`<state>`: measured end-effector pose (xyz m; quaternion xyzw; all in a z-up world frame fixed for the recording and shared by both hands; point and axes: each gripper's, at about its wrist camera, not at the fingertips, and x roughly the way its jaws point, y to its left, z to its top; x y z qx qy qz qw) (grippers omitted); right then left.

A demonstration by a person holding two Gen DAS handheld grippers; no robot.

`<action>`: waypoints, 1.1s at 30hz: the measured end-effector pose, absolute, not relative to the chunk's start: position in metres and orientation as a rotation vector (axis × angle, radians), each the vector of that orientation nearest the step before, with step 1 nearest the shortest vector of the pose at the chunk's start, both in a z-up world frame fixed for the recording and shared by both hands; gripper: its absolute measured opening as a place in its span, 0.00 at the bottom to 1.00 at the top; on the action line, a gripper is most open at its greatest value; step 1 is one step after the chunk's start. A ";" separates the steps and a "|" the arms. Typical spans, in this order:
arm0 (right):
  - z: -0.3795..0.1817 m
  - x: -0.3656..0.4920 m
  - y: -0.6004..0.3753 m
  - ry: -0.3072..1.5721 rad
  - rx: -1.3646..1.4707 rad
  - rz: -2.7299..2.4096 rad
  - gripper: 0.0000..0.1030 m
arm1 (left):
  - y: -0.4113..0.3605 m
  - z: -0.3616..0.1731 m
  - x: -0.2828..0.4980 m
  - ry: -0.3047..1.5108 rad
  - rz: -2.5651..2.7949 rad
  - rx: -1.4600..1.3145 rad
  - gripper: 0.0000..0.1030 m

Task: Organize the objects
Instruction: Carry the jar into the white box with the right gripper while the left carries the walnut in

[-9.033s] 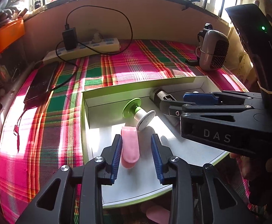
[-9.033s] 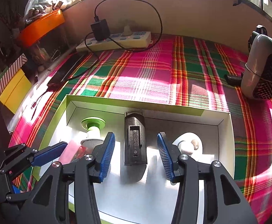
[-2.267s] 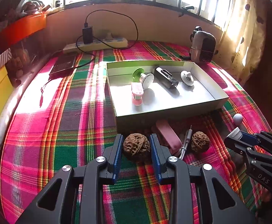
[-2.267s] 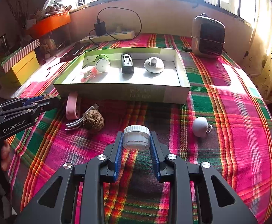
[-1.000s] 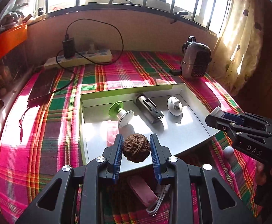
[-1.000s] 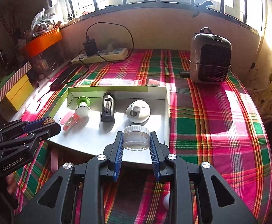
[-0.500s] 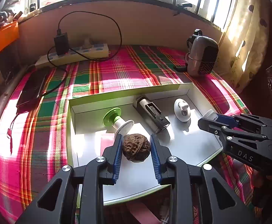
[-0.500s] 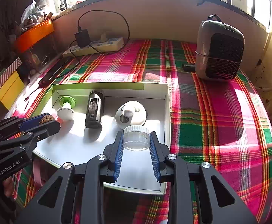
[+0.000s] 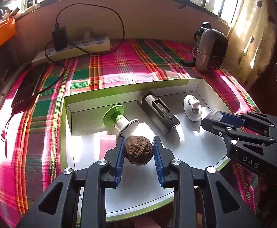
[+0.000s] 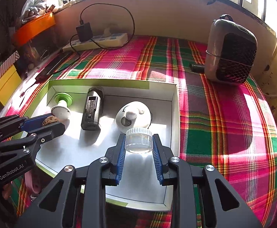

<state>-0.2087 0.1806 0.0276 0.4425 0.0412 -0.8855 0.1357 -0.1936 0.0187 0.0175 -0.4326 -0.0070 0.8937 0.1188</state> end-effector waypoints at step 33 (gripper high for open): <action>0.016 -0.225 0.161 0.311 1.207 -2.644 0.28 | 0.023 0.014 -0.211 0.028 2.665 -1.246 0.26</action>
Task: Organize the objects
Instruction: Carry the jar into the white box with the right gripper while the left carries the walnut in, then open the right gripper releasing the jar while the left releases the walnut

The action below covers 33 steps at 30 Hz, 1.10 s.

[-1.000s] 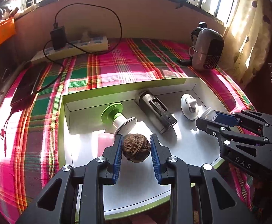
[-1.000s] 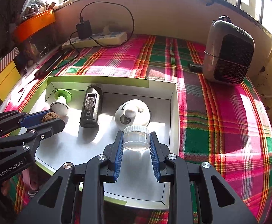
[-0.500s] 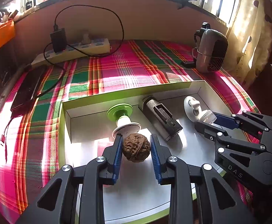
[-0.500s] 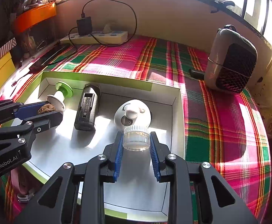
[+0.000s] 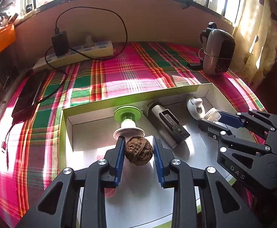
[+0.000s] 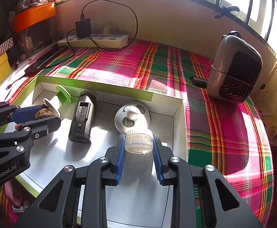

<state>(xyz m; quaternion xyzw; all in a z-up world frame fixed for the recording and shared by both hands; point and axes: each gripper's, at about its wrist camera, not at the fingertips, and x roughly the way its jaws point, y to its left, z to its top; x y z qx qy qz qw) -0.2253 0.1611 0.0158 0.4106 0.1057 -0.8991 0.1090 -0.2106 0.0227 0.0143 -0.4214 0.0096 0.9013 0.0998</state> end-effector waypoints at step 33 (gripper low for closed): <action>0.013 -0.228 0.160 0.316 1.207 -2.647 0.30 | 0.029 0.010 -0.213 0.074 2.664 -1.273 0.28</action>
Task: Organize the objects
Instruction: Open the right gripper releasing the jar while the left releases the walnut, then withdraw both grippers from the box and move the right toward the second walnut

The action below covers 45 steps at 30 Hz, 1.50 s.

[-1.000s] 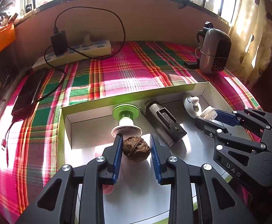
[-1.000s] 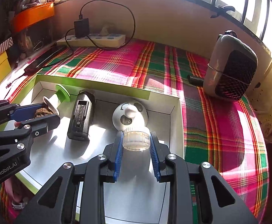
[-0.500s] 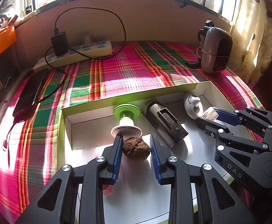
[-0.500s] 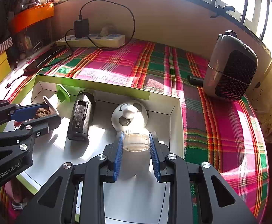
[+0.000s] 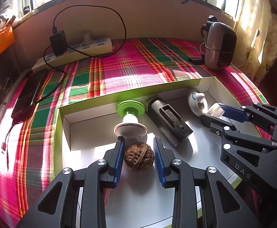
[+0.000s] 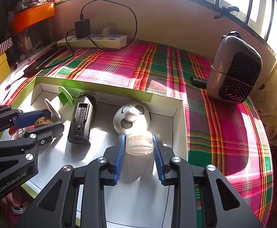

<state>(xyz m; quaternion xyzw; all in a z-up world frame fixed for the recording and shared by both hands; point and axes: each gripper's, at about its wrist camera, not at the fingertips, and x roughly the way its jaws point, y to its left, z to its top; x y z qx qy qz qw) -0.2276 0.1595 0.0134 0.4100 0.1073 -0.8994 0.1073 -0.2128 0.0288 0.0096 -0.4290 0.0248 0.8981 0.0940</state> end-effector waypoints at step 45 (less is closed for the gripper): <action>0.040 -0.191 0.171 0.198 1.137 -2.680 0.54 | 0.004 0.039 -0.165 -0.004 2.727 -1.177 0.32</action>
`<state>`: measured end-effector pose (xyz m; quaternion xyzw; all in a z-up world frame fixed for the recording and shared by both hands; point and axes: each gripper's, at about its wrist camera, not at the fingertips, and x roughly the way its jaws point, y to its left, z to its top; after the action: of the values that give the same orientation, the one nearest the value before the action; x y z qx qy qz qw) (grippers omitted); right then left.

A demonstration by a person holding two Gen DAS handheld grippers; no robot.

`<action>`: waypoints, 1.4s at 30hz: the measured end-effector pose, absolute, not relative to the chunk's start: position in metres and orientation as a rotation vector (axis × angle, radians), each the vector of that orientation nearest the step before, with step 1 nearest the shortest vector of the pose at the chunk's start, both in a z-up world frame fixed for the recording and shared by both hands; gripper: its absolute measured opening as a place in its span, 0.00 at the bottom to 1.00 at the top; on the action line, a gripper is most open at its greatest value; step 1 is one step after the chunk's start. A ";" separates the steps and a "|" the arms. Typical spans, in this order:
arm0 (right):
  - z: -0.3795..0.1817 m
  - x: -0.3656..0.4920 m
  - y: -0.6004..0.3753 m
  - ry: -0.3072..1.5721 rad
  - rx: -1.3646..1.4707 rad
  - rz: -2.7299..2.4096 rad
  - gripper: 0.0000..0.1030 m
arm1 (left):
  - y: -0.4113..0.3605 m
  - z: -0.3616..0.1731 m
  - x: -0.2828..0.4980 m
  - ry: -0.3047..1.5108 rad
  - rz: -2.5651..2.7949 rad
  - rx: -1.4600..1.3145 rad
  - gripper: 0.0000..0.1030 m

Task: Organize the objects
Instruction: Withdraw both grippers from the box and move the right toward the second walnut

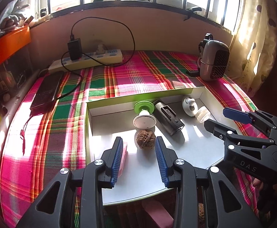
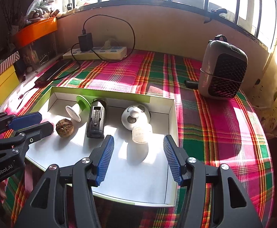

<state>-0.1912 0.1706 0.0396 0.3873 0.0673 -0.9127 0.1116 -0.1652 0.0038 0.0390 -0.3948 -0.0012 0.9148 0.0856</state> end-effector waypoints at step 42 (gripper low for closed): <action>0.024 -0.078 0.121 0.206 1.133 -2.467 0.54 | -0.036 0.010 -0.058 -0.196 2.661 -1.221 0.32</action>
<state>-0.0780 0.1212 0.0239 0.4070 0.0739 -0.8864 0.2080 -0.0578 -0.0363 0.0096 -0.4139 -0.0665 0.9020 0.1032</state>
